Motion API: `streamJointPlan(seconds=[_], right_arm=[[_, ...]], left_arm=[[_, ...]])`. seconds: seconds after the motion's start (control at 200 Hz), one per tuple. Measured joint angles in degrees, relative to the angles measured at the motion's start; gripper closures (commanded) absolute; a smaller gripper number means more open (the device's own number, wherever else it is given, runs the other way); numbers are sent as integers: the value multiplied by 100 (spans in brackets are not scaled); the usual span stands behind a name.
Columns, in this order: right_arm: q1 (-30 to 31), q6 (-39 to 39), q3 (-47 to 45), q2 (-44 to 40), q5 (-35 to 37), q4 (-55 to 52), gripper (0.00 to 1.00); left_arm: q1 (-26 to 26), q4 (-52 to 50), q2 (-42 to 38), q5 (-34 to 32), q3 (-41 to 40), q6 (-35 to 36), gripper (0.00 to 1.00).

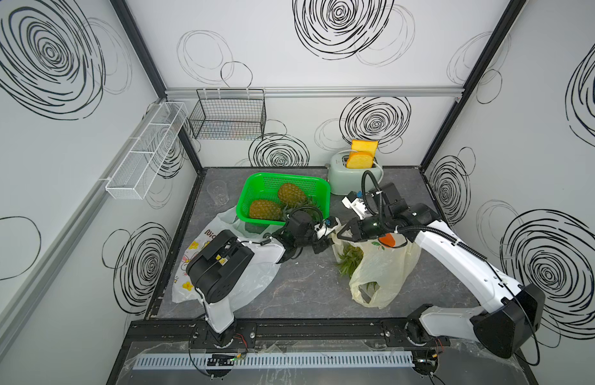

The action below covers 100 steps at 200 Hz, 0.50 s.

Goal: Place the pineapple into a plastic bag & tie a knot
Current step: Adjust the plastic bag at the center of the board.

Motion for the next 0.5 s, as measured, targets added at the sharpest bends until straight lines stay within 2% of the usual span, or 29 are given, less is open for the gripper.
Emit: streamJointPlan(seconds=[0.055, 0.16, 0.195, 0.225, 0.245, 0.28, 0.395, 0.5], right_arm=[[-11, 0, 0, -2, 24, -13, 100], [-79, 9, 0, -26, 118, -31, 100], [-101, 20, 0, -42, 160, -33, 84], [-138, 44, 0, -63, 232, -33, 58], [-164, 61, 0, -79, 282, -37, 46], [-203, 87, 0, -107, 393, -44, 32], [-249, 184, 17, -214, 925, -120, 0], [52, 393, 175, -304, 1725, -385, 1]], left_arm=[[2, -94, 28, 92, 17, 0, 100], [24, -293, -2, 232, 13, -2, 100], [37, -356, -31, 254, -2, -28, 100], [52, -457, -96, 262, -31, -79, 100], [63, -518, -144, 262, -55, -125, 100], [85, -656, -264, 247, -105, -225, 100], [164, -1104, -739, 129, -234, -787, 100], [234, -1353, -1019, 74, -306, -1408, 100]])
